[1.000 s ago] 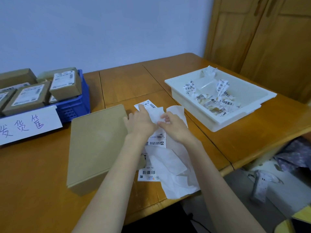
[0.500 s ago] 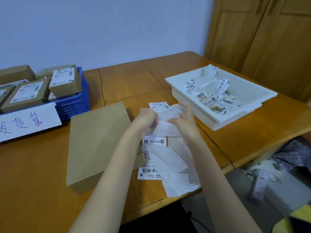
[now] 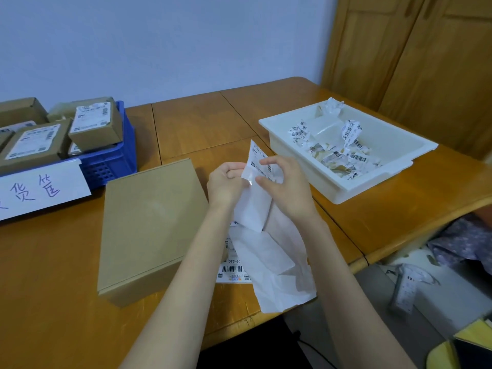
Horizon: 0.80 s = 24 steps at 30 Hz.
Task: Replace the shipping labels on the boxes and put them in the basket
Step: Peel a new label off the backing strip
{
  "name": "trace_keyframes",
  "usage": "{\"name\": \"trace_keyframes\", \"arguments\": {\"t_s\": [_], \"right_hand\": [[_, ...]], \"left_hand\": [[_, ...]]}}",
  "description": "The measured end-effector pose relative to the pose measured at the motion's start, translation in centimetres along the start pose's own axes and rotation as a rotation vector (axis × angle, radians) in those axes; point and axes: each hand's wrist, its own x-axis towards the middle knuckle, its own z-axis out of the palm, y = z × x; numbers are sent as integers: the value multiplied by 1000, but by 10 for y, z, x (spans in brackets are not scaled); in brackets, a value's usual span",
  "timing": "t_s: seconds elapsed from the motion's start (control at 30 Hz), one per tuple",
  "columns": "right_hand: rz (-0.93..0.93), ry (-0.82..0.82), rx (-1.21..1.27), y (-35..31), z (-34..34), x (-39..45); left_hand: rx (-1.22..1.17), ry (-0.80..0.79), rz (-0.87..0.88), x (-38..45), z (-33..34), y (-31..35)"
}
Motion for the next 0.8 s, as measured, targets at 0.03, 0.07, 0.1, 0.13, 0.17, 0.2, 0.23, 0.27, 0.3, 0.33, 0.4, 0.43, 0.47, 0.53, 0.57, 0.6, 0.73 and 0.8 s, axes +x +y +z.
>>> {"name": "trace_keyframes", "arguments": {"t_s": [0.03, 0.07, 0.1, 0.13, 0.17, 0.2, 0.23, 0.27, 0.3, 0.33, 0.4, 0.43, 0.47, 0.53, 0.57, 0.6, 0.73, 0.8], "right_hand": [[-15, 16, -43, -2, 2, 1], [-22, 39, -67, -5, 4, 3], [-24, 62, -76, -6, 6, 4], [-26, 80, -84, -8, 8, 5], [-30, 94, -96, -8, 9, 5], [-37, 104, -107, -8, 10, 5], [-47, 110, -108, -8, 11, 5], [-54, 117, -100, -8, 12, 4], [-53, 122, -90, -8, 12, 2], [-44, 125, -78, -8, 13, 2], [-27, 126, -62, -8, 13, 0], [-24, 127, -66, -8, 13, 0], [-26, 131, -79, -8, 12, 0], [-35, 156, -118, -10, 10, -1], [-40, 173, -133, -10, 9, -1], [-40, 182, -137, -11, 9, -1], [26, 211, -133, -14, 5, 2], [94, 241, -122, -13, 2, 4]], "left_hand": [[10, 0, 17, -1, 1, 0], [22, -1, 37, -3, 2, 0], [28, 2, 54, -4, 3, 0], [39, 4, 68, -4, 2, 0], [54, 12, 79, -5, 2, 1], [66, 20, 86, -5, 1, 2], [70, 27, 89, -5, 1, 2], [73, 31, 89, -4, 0, 2], [79, 33, 90, -4, -1, 2], [87, 30, 96, -3, -2, 2], [102, 18, 108, -4, -1, 2], [100, 13, 110, -4, -1, 2], [95, 10, 113, -5, -1, 1], [99, 10, 115, -5, -1, 1], [110, 14, 114, -5, 0, 1], [122, 23, 111, -4, 0, 0], [174, 123, 105, 1, 3, -3], [190, 118, 123, 1, 2, -4]]}}
